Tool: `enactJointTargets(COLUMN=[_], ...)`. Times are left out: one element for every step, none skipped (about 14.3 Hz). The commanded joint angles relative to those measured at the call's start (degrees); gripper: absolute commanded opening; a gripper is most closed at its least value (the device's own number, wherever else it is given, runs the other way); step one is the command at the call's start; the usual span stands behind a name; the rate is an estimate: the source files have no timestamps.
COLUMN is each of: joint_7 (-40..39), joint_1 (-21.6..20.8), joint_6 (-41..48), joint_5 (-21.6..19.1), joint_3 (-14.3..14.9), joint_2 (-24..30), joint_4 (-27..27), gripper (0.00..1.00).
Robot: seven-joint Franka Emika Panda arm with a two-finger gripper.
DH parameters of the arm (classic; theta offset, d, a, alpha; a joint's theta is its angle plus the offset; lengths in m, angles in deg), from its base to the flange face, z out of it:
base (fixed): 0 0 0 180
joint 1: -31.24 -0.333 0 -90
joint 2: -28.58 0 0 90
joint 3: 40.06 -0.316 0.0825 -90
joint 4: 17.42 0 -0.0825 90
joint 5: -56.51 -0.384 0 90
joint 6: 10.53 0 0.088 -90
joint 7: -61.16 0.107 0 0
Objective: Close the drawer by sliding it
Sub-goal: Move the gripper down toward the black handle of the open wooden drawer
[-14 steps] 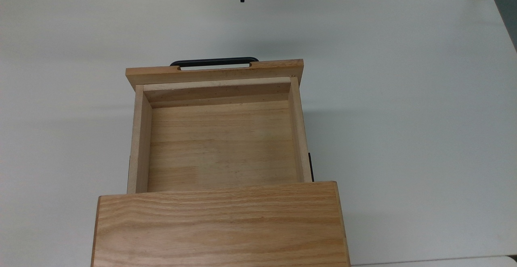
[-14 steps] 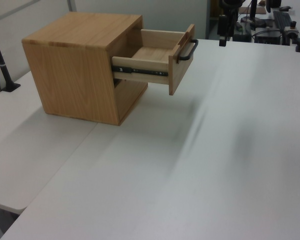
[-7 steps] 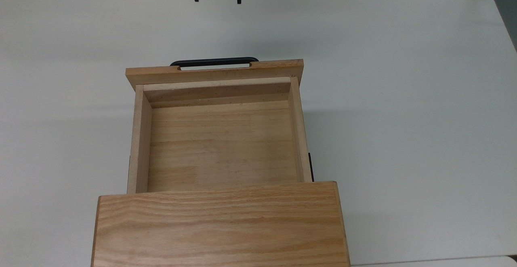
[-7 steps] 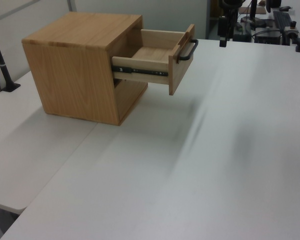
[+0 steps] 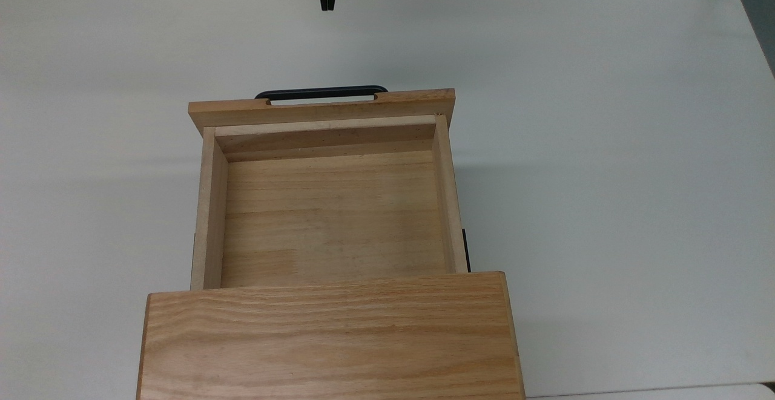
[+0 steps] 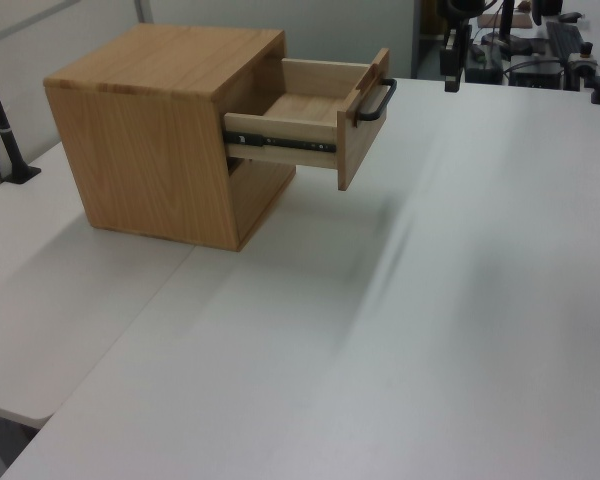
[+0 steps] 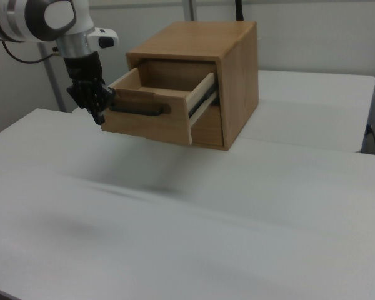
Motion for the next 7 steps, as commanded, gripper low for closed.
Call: enactJointTargets(joint_7=[-4.1,-4.5,-4.9,-5.4,-6.1,-6.5,-6.7], joint_1=[-0.3,-0.3,-0.3,-0.2,-0.2,-0.2,-0.2], joint_6=[-2.6,-3.3,-3.4,-3.6,-4.0,-5.3,-6.8], joint_5=[-0.9,-0.9,-0.9,-0.8,-0.8,-0.8,-0.8], joint_3=[0.2,0.2,0.2,0.2,0.2,0.2,0.2], joint_2=[-2.3,-2.8,-4.0,-4.8,-5.4,-6.5,-7.3], joint_4=[0.1,0.1,0.3,0.5,0.5,0.5,0.5], gripper=[0.0,0.0,0.0,0.0,0.0,0.0,0.0])
